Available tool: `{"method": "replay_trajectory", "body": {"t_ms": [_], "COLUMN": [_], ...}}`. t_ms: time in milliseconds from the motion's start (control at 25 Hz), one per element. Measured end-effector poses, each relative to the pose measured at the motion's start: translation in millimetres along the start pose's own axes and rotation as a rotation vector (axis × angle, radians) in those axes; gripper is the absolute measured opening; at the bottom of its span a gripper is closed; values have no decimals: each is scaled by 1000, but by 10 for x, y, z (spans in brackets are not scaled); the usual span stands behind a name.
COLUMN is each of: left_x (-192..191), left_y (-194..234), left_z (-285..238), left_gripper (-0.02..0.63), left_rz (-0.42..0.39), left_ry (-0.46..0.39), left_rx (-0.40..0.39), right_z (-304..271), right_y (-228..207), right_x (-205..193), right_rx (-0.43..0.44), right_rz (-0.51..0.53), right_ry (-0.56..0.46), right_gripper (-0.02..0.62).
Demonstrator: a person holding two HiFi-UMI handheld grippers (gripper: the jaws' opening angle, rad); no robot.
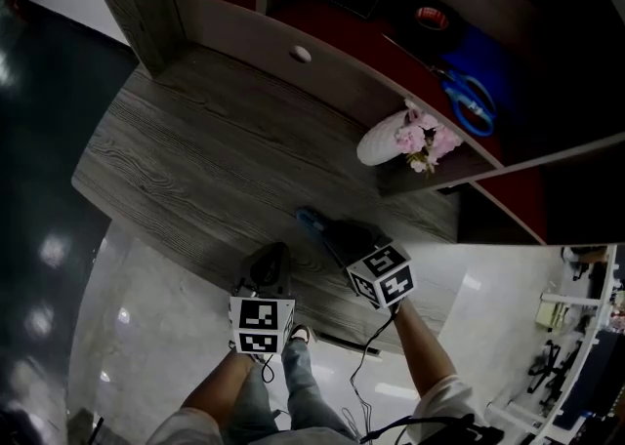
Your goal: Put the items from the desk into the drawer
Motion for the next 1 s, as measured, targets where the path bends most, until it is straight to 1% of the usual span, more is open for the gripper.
{"method": "replay_trajectory", "body": {"t_ms": [240,320,360,480,600,680,760,880,920,1000], "left_x": [-55,-71,-81,-119,-146,-157,-163,-156,-151,-147], "left_y": [18,31,41,65,94,121,146,177,184,193], "left_z": [24,37,45,79,109,127,143,164,173,191], "left_gripper": [-2,-2,-2,-2,-2,-2,-2,-2,-2,-2], "left_rz": [0,0,1,10,14,16,18,17,16,15], "left_ry": [5,5,6,12,14,14,14,12,11,8], "left_rx": [1,3,6,11,13,17,21,23,24,23], "right_z": [-72,-93,-107,-132,-135,-126,-98,-45,-34,-25], "right_y": [258,312,322,297,272,272,267,242,245,275], "right_x": [78,82,81,72,77,82,74,43,26,1], "right_rx": [-12,-11,1,53,67,54,31,-13,-27,-57], "right_rz": [177,205,189,90,41,18,-24,-85,-80,-33], "right_ry": [51,57,53,45,51,42,15,-29,-32,-24], "right_gripper": [106,106,106,107,107,102,78,23,-3,-2]}}
Point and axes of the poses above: the fingertips, and each gripper's own axes: z backward along the fingers, y to its left, x out of its top, the point moved 6 cm from there along z, backward along the fingers, and after that the axes turned 5 degrees about z, right-handed, at the moved point
